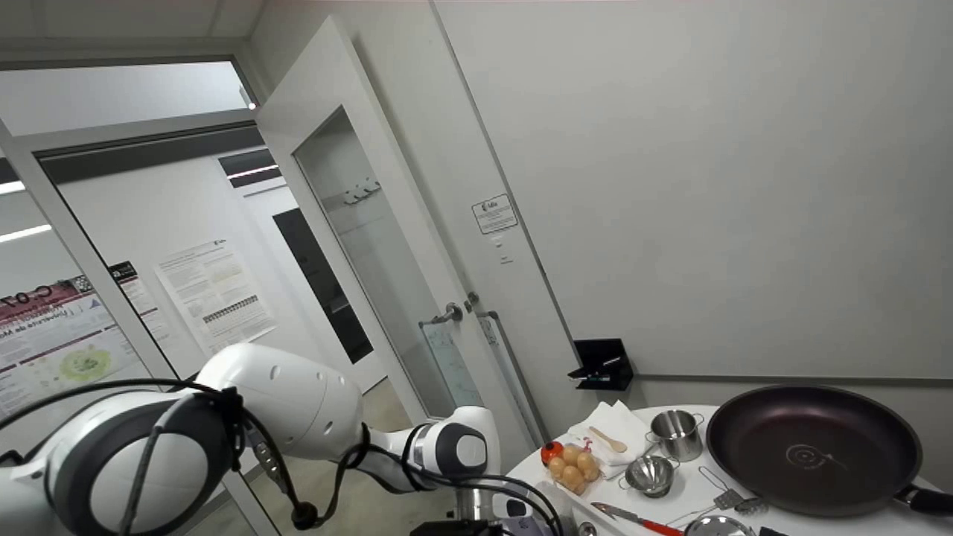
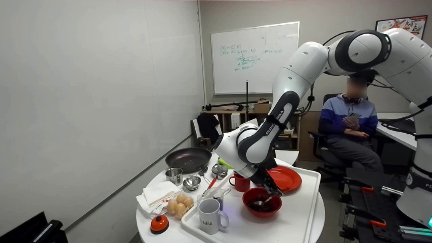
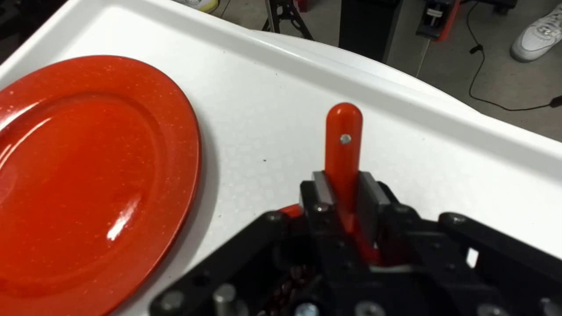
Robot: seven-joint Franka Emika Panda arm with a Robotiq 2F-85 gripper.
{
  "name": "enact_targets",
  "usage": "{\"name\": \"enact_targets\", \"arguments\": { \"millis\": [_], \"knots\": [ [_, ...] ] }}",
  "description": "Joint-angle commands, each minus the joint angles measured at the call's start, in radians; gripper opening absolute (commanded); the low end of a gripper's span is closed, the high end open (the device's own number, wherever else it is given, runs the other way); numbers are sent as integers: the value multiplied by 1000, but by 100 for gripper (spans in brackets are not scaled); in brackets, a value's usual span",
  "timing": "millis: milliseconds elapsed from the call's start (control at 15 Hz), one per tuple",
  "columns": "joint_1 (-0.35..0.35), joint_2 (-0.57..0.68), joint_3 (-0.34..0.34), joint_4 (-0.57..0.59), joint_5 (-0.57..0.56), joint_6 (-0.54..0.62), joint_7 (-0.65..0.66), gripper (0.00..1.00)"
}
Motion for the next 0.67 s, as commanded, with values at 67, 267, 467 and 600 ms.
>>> {"name": "enact_targets", "arguments": {
  "millis": [67, 267, 467, 600],
  "knots": [
    [9, -143, -2, -172, 17, 97, 42, 5],
    [28, -195, -17, -241, -5, 129, 110, 5],
    [84, -216, -59, -281, -78, 116, 279, 5],
    [112, -221, -77, -295, -122, 94, 374, 5]
  ]
}}
